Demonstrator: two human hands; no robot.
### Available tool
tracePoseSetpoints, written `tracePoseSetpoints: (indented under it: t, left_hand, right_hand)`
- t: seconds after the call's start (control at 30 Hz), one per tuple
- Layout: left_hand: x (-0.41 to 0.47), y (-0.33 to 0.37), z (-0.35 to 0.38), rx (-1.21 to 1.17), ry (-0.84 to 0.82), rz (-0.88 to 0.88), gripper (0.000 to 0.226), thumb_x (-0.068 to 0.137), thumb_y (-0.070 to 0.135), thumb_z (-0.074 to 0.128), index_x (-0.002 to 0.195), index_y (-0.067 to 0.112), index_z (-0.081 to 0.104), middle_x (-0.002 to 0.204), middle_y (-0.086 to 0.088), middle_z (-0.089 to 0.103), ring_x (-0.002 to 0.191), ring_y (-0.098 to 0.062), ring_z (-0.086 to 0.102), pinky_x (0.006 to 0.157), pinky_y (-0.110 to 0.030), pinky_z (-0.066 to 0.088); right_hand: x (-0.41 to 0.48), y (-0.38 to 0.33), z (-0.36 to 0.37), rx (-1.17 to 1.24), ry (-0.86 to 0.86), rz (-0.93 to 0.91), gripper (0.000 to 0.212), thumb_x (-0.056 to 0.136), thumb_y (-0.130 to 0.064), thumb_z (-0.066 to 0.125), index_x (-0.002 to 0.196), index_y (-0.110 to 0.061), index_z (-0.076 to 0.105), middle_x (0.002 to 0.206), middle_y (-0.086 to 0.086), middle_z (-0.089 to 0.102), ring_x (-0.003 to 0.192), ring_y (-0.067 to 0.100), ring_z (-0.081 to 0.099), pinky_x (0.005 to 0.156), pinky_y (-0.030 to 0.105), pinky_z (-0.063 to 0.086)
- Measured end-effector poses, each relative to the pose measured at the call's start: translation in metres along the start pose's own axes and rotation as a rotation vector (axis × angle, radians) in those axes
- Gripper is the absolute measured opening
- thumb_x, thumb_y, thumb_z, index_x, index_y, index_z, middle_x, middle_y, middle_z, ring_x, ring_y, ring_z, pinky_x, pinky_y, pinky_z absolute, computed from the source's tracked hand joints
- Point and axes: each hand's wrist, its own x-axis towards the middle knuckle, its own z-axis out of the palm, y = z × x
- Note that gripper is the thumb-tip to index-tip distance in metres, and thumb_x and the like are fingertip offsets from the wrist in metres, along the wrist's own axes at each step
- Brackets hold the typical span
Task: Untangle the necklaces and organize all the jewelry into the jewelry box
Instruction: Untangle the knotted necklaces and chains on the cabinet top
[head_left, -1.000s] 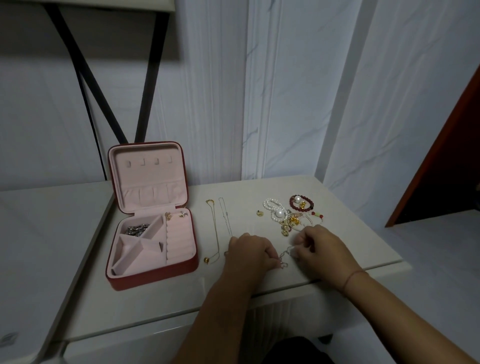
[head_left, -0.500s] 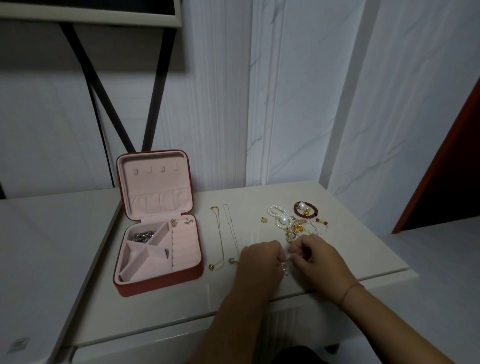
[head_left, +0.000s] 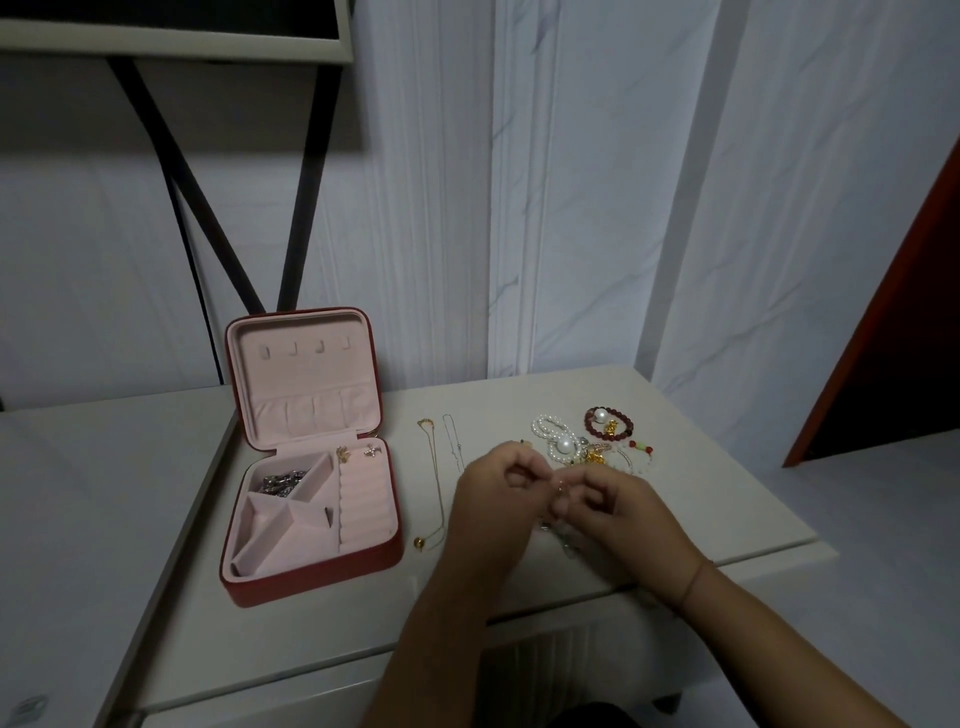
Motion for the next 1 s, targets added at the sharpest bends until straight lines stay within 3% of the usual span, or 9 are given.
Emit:
tracePoseSetpoints:
  t: [0.07,0.2,0.3,0.4,0.47,0.73,0.9,1.0]
  left_hand:
    - [0.002,0.003,-0.010,-0.099,0.029,-0.031,0.017,0.080,-0.006,0.065,0.075,0.009,0.062,0.068,-0.002,0.069,0.063,-0.005,0.063,0.061,-0.016,0.049]
    - [0.003,0.005,-0.021,-0.303,0.059,-0.132,0.018,0.086,-0.004,0.061,0.075,0.010,0.055,0.077,-0.004,0.070,0.068,-0.006,0.065,0.064,-0.017,0.049]
    - [0.004,0.004,-0.025,-0.426,0.052,-0.191,0.019,0.092,-0.002,0.054,0.079,0.011,0.048,0.084,-0.015,0.068,0.075,-0.012,0.068,0.069,-0.021,0.054]
    - [0.004,0.005,-0.025,-0.553,0.054,-0.228,0.020,0.094,-0.003,0.048,0.079,0.011,0.045,0.076,-0.009,0.069,0.078,-0.015,0.071,0.071,-0.021,0.055]
    - [0.005,0.005,-0.025,-0.574,0.072,-0.260,0.020,0.095,-0.002,0.047,0.080,0.011,0.047,0.069,-0.003,0.068,0.072,-0.012,0.068,0.070,-0.020,0.055]
    - [0.002,-0.005,-0.034,-0.161,0.029,-0.272,0.016,0.091,-0.007,0.049,0.086,0.006,0.058,0.066,-0.008,0.059,0.050,-0.003,0.054,0.050,-0.013,0.043]
    - [-0.002,-0.006,-0.035,-0.147,-0.010,-0.300,0.022,0.091,-0.004,0.051,0.091,0.012,0.065,0.082,-0.009,0.070,0.065,-0.011,0.063,0.058,-0.016,0.051]
    - [-0.004,-0.008,-0.037,-0.113,0.002,-0.303,0.019,0.086,-0.003,0.061,0.097,0.012,0.067,0.081,-0.008,0.071,0.068,-0.011,0.066,0.057,-0.014,0.049]
  right_hand:
    - [0.004,-0.002,-0.005,0.042,0.010,0.024,0.014,0.087,-0.002,0.064,0.088,-0.014,0.071,0.071,0.006,0.072,0.072,0.018,0.068,0.076,0.031,0.053]
    - [0.014,-0.016,-0.016,0.115,-0.045,0.069,0.013,0.089,-0.008,0.063,0.076,-0.011,0.068,0.061,0.004,0.067,0.060,0.011,0.061,0.068,0.019,0.047]
    - [0.022,-0.027,-0.022,0.200,-0.123,0.112,0.026,0.088,-0.023,0.062,0.067,-0.008,0.060,0.063,0.008,0.063,0.064,0.015,0.059,0.072,0.023,0.048]
    - [0.032,-0.031,-0.028,0.390,-0.119,0.195,0.031,0.080,-0.034,0.059,0.062,-0.011,0.048,0.064,0.011,0.057,0.067,0.022,0.059,0.075,0.032,0.046]
    - [0.040,-0.032,-0.032,0.519,-0.090,0.254,0.030,0.078,-0.033,0.058,0.062,-0.012,0.043,0.064,0.010,0.054,0.065,0.021,0.060,0.073,0.031,0.049]
    - [0.063,-0.021,-0.051,0.791,-0.004,0.321,0.015,0.081,-0.025,0.056,0.075,-0.011,0.054,0.063,0.003,0.055,0.065,0.017,0.060,0.062,0.024,0.056]
    - [0.078,-0.015,-0.065,0.842,0.010,0.318,0.008,0.080,-0.017,0.057,0.085,-0.011,0.060,0.071,0.000,0.060,0.069,0.012,0.066,0.069,0.025,0.057]
    - [0.088,-0.014,-0.075,0.866,0.046,0.325,0.006,0.085,-0.015,0.055,0.086,-0.014,0.060,0.072,-0.002,0.062,0.073,0.012,0.068,0.075,0.026,0.056]
